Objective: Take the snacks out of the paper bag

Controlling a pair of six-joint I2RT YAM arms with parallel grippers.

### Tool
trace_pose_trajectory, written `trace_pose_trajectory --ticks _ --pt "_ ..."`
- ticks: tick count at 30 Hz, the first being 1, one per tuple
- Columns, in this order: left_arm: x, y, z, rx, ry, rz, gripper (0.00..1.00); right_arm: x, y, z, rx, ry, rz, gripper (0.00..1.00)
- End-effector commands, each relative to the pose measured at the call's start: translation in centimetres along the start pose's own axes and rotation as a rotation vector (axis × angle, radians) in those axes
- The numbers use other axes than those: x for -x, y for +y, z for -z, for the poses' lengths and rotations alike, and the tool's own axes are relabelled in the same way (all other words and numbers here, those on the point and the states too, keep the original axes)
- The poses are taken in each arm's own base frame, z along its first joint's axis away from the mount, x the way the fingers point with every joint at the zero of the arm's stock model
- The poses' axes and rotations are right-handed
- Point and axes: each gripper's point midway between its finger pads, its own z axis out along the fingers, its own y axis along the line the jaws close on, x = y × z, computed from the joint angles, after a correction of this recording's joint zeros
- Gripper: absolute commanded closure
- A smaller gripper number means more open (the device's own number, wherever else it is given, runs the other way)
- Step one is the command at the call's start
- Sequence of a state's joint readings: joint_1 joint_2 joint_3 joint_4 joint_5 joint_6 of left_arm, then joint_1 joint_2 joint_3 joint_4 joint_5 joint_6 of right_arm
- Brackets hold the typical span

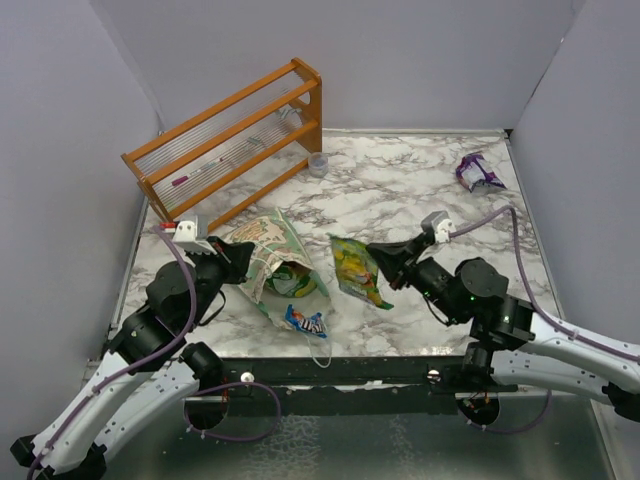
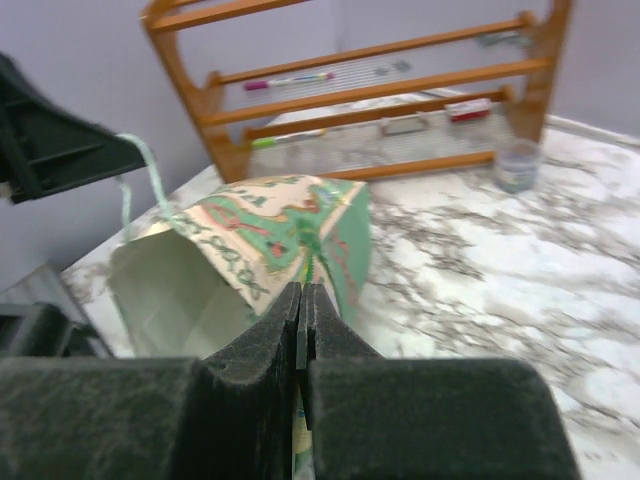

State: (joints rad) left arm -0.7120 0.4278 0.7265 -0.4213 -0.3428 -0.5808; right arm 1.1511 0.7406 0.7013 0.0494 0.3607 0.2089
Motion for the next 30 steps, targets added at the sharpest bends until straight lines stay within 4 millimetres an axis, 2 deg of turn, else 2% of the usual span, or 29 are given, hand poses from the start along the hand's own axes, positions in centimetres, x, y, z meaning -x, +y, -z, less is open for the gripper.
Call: trace_pose_trajectory --ticks 1,7,10,15,19,20,22,24,26,30 --pt "0.4 0.3 0.2 -0.004 -0.025 -0.039 1.00 2.0 -5.3 2.2 -0.280 -0.026 0.030 0.99" --pt "-0.9 0.7 0.3 -0.020 0.000 -0.084 1.00 1.9 -10.0 1.7 -0.607 0.029 0.167 0.98" --pt "-1.2 0.9 0.4 -0.028 -0.005 -0.090 1.00 2.1 -12.9 0.1 -0.672 0.046 0.161 0.98" --pt "-1.3 0.8 0.5 -0.039 -0.010 -0.099 1.00 1.8 -21.0 -2.6 -0.698 0.058 0.040 0.98" --pt "-1.0 1.3 0.8 -0.019 -0.019 -0.102 1.00 1.5 -26.9 -3.6 -0.706 0.047 -0.051 0.98" --pt "-0.8 1.4 1.0 -0.014 -0.027 -0.102 1.00 0.9 -28.5 -3.6 -0.715 0.047 -0.084 0.98" --pt "-0.4 1.4 1.2 -0.018 -0.048 -0.097 1.00 -0.3 -33.0 -2.4 -0.784 0.037 -0.165 0.98" --pt "-0.3 1.3 1.4 -0.034 -0.062 -0.094 1.00 -2.5 -36.6 -0.9 -0.885 0.059 -0.221 0.99" --pt "-0.1 1.1 1.6 -0.049 -0.072 -0.090 1.00 -5.1 -39.5 1.4 -0.998 0.077 -0.266 0.99" --pt "-0.1 0.9 1.7 -0.058 -0.074 -0.087 1.00 -8.8 -43.5 6.8 -1.106 0.034 -0.391 0.99"
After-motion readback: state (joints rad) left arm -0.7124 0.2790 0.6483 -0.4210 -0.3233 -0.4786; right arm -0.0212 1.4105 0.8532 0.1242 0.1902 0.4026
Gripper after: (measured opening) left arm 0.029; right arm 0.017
